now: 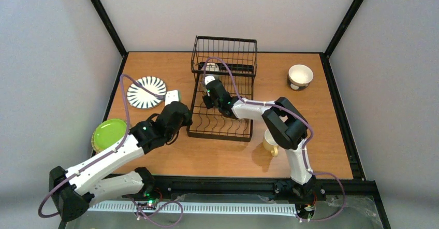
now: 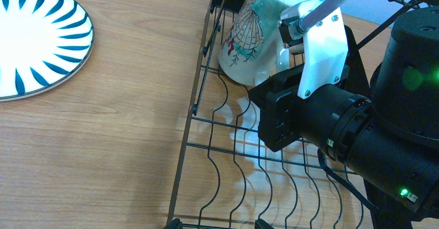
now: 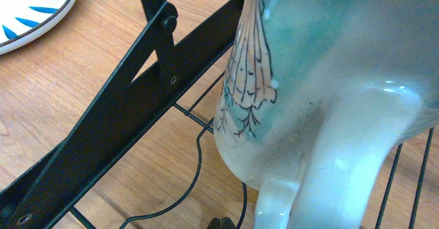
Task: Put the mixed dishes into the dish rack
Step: Move the cup to the dish rack.
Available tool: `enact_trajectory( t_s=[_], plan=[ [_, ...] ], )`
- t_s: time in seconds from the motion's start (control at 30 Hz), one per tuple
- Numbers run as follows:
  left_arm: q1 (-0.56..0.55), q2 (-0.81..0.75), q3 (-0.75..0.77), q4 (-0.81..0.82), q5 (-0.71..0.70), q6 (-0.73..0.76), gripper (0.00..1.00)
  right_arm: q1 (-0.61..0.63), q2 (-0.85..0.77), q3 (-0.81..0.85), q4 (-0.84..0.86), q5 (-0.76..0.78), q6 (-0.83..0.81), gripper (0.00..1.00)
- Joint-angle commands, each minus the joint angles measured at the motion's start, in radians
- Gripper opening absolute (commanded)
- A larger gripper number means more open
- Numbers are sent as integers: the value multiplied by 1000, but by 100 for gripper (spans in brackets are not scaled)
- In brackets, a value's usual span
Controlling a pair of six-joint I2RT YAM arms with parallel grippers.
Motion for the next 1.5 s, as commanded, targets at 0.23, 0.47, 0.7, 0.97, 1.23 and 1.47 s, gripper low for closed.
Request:
enact_trajectory(
  t_s=[0.23,0.47,0.7,0.97,1.23,1.47],
  plan=[
    [-8,10,4,19,2,-8,79,34,-125,-72,-103,48,33,2],
    [-8,17,4,26,7,-2,79,27,-152,-83,-167,153,42,2],
    [-9,14,6,21,0,2,79,-3,-108,-55,-172,148,49,2],
    [-8,22,12,21,-3,4,79,-17,-53,-3,-158,98,36,2],
    [-8,28,9,26,-3,-2,79,-18,-14,31,-159,93,35,2],
    [-8,23,4,23,-3,-5,79,-20,29,72,-157,101,38,2]
  ],
)
